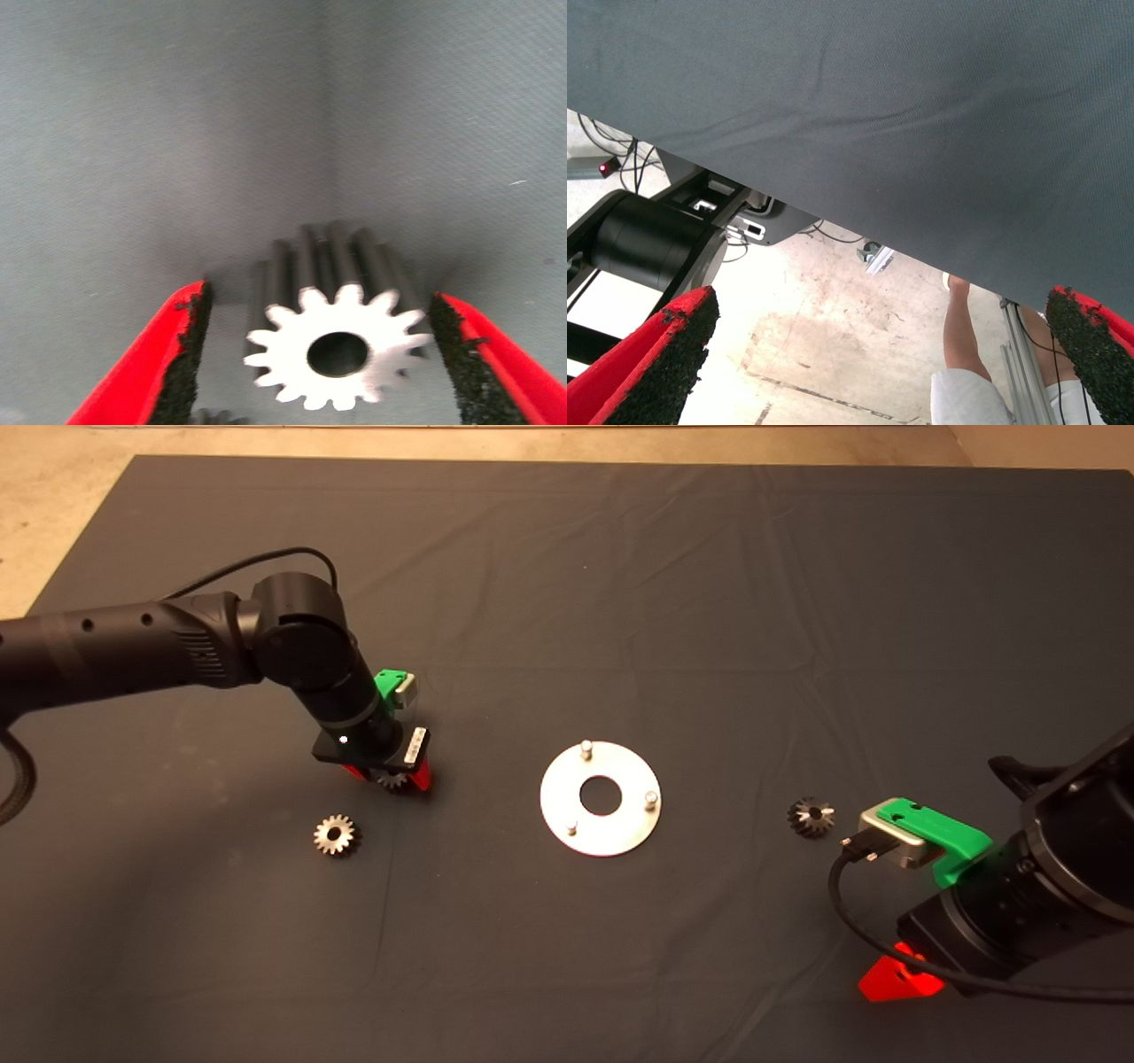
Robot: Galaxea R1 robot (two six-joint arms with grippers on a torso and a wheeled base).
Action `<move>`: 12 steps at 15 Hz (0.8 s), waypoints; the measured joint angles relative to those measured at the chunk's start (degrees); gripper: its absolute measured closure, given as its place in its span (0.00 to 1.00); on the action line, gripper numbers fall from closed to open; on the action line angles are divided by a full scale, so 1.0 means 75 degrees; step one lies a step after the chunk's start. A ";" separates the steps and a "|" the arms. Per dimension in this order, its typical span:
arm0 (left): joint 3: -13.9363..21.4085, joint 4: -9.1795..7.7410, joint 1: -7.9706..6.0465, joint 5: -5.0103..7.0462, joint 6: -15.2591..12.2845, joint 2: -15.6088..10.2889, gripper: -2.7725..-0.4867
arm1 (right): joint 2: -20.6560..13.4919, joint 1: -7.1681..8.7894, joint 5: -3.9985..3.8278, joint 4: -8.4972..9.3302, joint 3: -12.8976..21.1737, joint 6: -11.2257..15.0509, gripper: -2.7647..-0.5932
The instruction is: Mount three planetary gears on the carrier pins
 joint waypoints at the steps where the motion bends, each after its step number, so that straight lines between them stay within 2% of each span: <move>1: 0.0000 0.0000 -0.0001 -0.0040 0.0002 0.0004 0.48 | 0.0000 0.0000 0.0003 0.0000 0.0000 0.0000 0.01; 6: 0.0000 0.0000 -0.0001 -0.0071 0.0002 0.0003 0.54 | 0.0000 0.0000 0.0003 0.0000 0.0000 0.0000 0.01; 12: 0.0000 0.0000 -0.0003 -0.0071 0.0031 0.0000 0.68 | 0.0000 0.0000 0.0003 0.0002 0.0000 0.0000 0.01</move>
